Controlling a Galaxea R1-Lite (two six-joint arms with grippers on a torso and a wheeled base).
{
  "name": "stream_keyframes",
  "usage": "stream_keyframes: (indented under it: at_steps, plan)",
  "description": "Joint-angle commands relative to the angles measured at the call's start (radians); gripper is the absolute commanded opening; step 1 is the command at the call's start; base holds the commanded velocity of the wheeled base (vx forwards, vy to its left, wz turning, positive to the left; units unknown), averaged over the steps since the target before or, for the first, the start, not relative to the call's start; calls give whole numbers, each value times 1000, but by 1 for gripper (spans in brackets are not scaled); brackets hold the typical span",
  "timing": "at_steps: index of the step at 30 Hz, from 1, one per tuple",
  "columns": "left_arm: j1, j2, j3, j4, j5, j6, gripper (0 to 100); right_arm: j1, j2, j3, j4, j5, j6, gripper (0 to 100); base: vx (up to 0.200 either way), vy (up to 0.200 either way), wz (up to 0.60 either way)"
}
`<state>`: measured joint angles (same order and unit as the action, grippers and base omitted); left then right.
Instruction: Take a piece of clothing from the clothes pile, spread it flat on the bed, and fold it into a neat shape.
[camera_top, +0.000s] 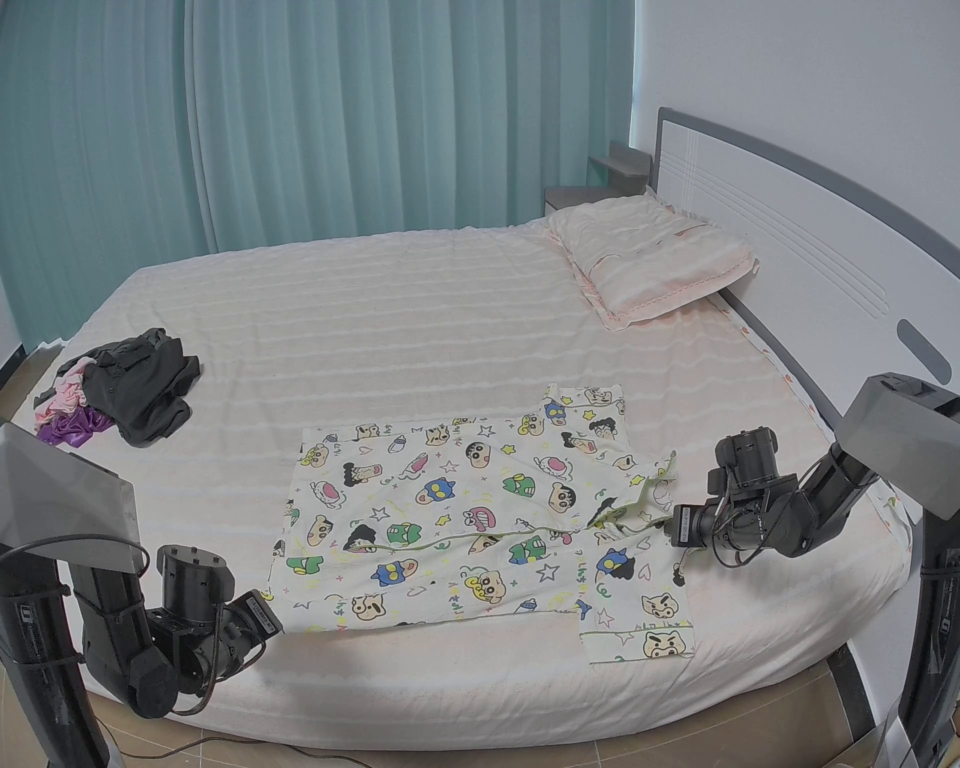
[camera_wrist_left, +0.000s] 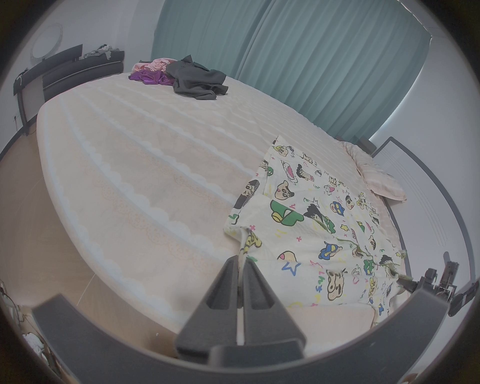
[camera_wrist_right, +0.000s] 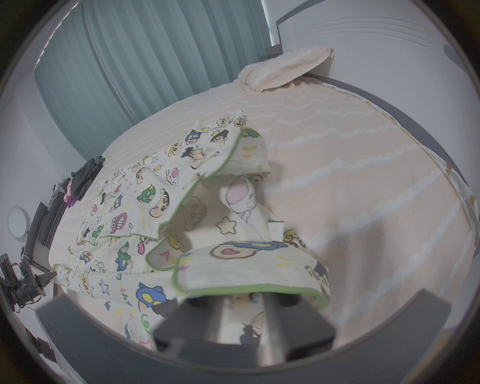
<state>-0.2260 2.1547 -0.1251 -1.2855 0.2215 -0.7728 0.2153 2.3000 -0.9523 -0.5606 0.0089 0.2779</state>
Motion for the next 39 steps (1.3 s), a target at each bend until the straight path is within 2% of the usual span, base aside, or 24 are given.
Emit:
stream_keyframes:
  at_steps: [1, 4, 7, 9, 11, 18, 21, 22, 24, 25, 29, 33, 39]
  plan:
    - [-4, 47, 9, -21, 4, 0, 0, -37, 6, 9, -8, 13, 1, 100, 0, 0, 0]
    - [-4, 50, 7, -23, 4, -2, 0, -67, -80, 44, -8, 40, 12, 100, 0, 0, 0]
    - [-4, 51, 7, -23, 4, -2, 0, -77, -195, 152, 2, 135, 11, 100, 0, 0, 0]
    - [-4, 51, 5, -23, 4, -2, 0, -79, -249, 230, 5, 169, 7, 100, 0, 0, 0]
    - [-4, 51, 5, -23, 4, -2, 0, -77, -269, 299, 4, 177, -2, 100, 0, 0, 0]
    - [-7, 50, 7, -23, 4, -2, 0, -73, -254, 402, -5, 183, -8, 100, 0, 0, 0]
    - [-7, 50, 5, -23, 2, -2, 0, -21, -235, 449, -12, 187, -22, 100, 0, 0, 0]
    - [-7, 50, 5, -23, 2, -2, 0, 19, -220, 451, -13, 181, -12, 100, 0, 0, 0]
    - [-7, 50, 5, -23, 2, -2, 0, 19, -220, 451, -13, 181, -12, 100, 0, 0, 0]
    - [-7, 48, 7, -23, 4, -2, 0, 68, -169, 446, -15, 161, -11, 100, 0, 0, 0]
    - [-7, 48, 7, -23, 2, -2, 0, 104, -126, 449, -79, 83, 12, 100, 0, 0, 0]
    - [-7, 48, 4, -23, 2, -2, 0, 130, -126, 452, -93, 79, 46, 100, 0, 0, 0]
    - [-9, 47, 5, -23, 2, -2, 0, 182, -129, 457, -88, 74, 52, 100, 0, 0, 0]
